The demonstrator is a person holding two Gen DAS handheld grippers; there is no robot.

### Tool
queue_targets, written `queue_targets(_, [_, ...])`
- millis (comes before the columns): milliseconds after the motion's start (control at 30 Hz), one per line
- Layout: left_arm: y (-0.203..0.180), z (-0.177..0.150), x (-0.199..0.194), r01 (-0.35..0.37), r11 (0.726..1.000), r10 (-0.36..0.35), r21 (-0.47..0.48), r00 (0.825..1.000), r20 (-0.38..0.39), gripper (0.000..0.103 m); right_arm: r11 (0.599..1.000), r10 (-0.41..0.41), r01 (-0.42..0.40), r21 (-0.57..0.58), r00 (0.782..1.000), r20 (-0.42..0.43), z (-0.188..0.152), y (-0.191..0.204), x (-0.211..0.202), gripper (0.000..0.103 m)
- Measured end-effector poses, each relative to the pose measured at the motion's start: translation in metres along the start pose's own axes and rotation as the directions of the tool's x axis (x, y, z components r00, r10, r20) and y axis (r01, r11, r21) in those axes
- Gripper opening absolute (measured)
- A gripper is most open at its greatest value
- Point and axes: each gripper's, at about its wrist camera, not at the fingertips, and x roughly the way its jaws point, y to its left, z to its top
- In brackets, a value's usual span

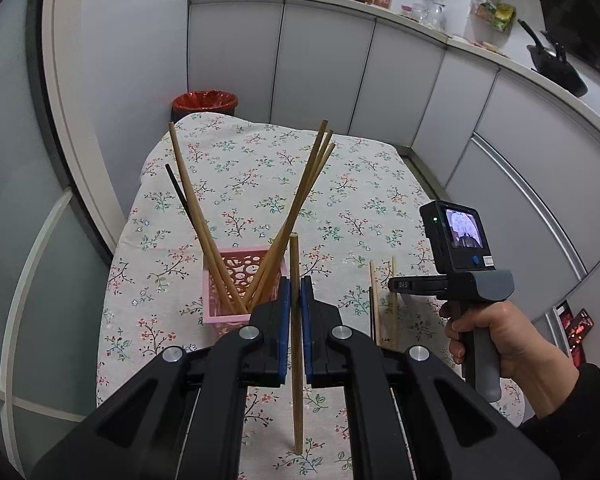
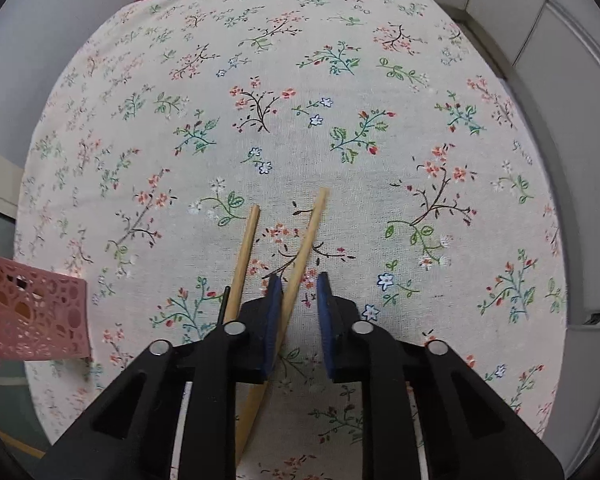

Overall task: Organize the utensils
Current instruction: 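Lift the left tool's chopstick while the right tool grasps another chopstick, then carry both held chopsticks up over the pink holder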

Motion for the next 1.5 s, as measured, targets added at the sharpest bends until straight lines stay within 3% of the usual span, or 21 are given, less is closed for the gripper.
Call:
queue_targets(267, [-0.001, -0.003, -0.004, 0.000, 1.000, 0.000, -0.005, 1.000, 0.012, 0.005, 0.991, 0.111, -0.111, 0.080, 0.994, 0.007, -0.006, -0.018, -0.010, 0.005])
queue_targets(533, [0.000, -0.003, -0.013, -0.009, 1.000, 0.009, -0.010, 0.999, 0.043, 0.005, 0.983, 0.177, -0.181, 0.029, 0.978, 0.111, -0.025, -0.017, -0.066, 0.005])
queue_targets(833, [0.005, 0.002, -0.046, 0.008, 1.000, -0.005, -0.027, 0.991, 0.132, 0.005, 0.969, 0.248, -0.239, -0.065, 0.930, 0.271, -0.045, -0.012, -0.141, 0.005])
queue_targets(1100, [0.015, 0.017, -0.085, 0.005, 0.999, 0.008, -0.054, 0.968, 0.253, 0.005, 0.952, 0.305, -0.248, -0.182, 0.841, 0.447, -0.060, 0.001, -0.212, 0.005])
queue_targets(1233, [0.022, 0.024, -0.105, 0.003, 0.997, 0.024, -0.080, 0.942, 0.334, 0.005, 0.940, 0.339, -0.260, -0.222, 0.792, 0.508, -0.066, 0.012, -0.235, 0.005])
queue_targets(1333, [0.029, 0.029, -0.118, -0.010, 0.992, 0.062, -0.128, 0.909, 0.413, 0.005, 0.929, 0.370, -0.281, -0.242, 0.754, 0.543, -0.069, 0.019, -0.247, 0.005])
queue_targets(1500, [0.032, 0.038, -0.117, -0.024, 0.989, 0.089, -0.146, 0.885, 0.457, 0.005, 0.913, 0.408, -0.301, -0.276, 0.709, 0.576, -0.068, 0.032, -0.257, 0.005])
